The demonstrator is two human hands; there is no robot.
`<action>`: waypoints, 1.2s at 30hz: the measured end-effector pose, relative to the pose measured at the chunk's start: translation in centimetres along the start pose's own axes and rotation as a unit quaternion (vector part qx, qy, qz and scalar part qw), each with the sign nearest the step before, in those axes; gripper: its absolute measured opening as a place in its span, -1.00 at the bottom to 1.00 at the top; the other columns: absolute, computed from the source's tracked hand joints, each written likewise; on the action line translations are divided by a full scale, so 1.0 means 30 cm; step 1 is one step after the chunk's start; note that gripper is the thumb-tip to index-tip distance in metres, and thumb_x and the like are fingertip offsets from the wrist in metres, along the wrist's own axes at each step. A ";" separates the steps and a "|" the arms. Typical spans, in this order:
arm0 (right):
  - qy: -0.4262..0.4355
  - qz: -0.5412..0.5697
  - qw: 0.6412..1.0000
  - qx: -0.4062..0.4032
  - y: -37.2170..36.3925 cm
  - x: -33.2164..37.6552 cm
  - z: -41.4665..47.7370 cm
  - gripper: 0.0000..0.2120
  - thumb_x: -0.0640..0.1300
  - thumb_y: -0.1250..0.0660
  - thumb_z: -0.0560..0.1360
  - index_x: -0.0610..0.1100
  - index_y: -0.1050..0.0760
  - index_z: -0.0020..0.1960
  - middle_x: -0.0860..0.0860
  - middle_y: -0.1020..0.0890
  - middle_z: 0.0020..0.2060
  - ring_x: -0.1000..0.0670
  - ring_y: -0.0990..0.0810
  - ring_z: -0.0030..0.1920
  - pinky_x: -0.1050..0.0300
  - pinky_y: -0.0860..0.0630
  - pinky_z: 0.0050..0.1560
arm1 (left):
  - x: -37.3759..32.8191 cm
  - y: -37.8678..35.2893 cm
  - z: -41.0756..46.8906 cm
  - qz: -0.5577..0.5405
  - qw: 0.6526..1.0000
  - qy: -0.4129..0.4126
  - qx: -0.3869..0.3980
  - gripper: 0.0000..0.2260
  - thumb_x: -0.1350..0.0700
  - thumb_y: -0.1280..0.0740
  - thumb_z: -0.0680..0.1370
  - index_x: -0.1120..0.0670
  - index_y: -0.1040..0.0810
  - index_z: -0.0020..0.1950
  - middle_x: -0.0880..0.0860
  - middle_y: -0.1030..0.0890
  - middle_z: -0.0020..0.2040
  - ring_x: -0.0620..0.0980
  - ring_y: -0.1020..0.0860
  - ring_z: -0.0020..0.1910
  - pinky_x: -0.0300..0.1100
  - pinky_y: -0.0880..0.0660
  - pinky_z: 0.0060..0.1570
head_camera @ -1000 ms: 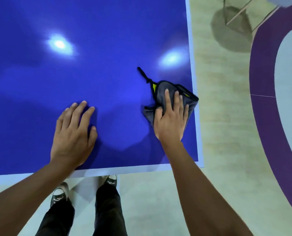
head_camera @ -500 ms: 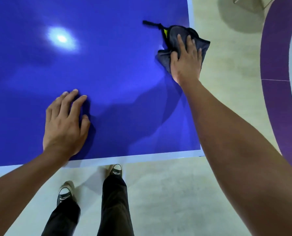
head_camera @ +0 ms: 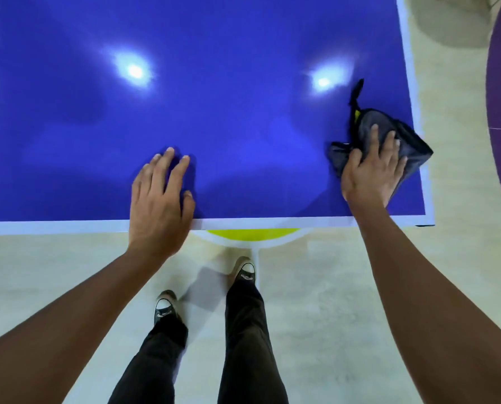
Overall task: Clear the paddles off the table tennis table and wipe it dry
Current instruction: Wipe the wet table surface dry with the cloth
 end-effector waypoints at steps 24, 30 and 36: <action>0.383 0.037 0.923 0.021 -0.154 0.851 -0.629 -0.40 0.12 -0.04 0.57 0.10 -0.24 0.61 -0.01 -0.25 0.60 -0.01 -0.19 0.60 -0.09 -0.01 0.60 | 0.420 0.125 -0.429 0.052 0.987 0.139 -0.053 -0.38 0.08 -0.12 0.61 0.24 -0.04 0.63 0.21 -0.04 0.65 0.20 -0.01 0.64 0.12 -0.03 0.59; 0.201 0.038 0.978 -0.041 -0.028 0.061 -0.243 -0.44 0.06 -0.12 0.59 0.06 -0.30 0.58 -0.09 -0.32 0.57 -0.12 -0.29 0.56 -0.16 -0.16 0.56 | 0.356 0.075 -0.400 0.047 0.975 0.209 -0.057 -0.28 0.03 -0.12 0.58 0.22 0.13 0.64 0.22 0.11 0.66 0.20 0.13 0.64 -0.02 0.10 0.61; 0.033 0.027 0.998 -0.049 0.059 -0.394 -0.048 -0.41 0.06 -0.03 0.56 0.05 -0.27 0.60 -0.16 -0.27 0.58 -0.23 -0.29 0.53 -0.18 -0.10 0.56 | 0.367 0.057 -0.409 0.056 0.974 0.207 -0.075 -0.26 0.06 -0.14 0.56 0.23 0.13 0.64 0.24 0.11 0.65 0.22 0.13 0.64 -0.22 0.21 0.56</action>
Point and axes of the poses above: each hand's wrist, its own z-axis towards the middle knuckle, its own y-axis out of the back of the hand, x = y × z, the point moved 2 cm from there along z, towards the middle knuckle
